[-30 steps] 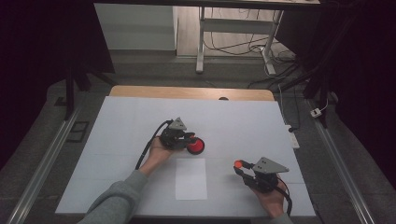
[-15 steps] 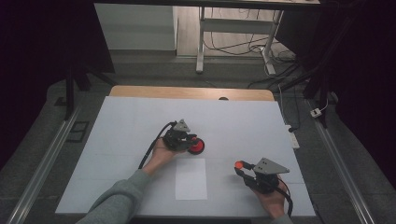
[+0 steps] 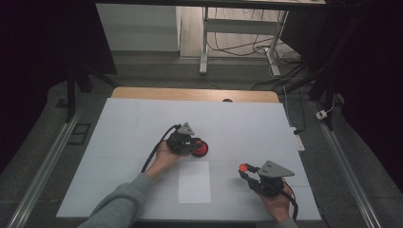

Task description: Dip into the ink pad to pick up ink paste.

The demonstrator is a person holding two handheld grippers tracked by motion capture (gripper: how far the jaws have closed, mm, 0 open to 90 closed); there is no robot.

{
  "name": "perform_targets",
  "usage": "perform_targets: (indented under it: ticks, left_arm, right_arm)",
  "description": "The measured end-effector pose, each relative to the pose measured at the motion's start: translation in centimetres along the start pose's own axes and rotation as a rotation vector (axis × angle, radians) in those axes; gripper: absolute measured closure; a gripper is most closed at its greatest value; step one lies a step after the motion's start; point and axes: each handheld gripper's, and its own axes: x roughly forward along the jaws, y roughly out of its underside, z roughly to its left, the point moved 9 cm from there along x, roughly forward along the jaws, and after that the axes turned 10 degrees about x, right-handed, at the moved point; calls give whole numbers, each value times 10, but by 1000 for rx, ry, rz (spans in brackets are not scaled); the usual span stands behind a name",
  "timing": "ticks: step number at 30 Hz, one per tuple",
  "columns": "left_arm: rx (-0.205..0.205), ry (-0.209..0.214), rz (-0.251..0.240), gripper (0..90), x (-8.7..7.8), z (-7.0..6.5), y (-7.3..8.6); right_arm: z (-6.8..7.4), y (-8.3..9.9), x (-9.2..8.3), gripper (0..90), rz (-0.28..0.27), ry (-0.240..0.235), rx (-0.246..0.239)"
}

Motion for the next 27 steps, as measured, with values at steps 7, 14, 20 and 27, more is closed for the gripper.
perform_targets:
  ticks: [7, 14, 20, 27]
  left_arm:
    - [17, -5, -12, 728, 1, -1, 1]
    - [21, -15, -10, 731, 2, -1, 2]
    - [19, -21, -10, 732, 2, -2, 1]
    - [23, -22, -10, 732, 3, -2, 1]
  right_arm:
    - [0, 0, -1, 647, 2, 5, -4]
    - [3, 0, 0, 647, 2, -4, -6]
    - [3, -1, 1, 647, -1, -3, -5]
    - [4, -1, 1, 647, -1, -4, -6]
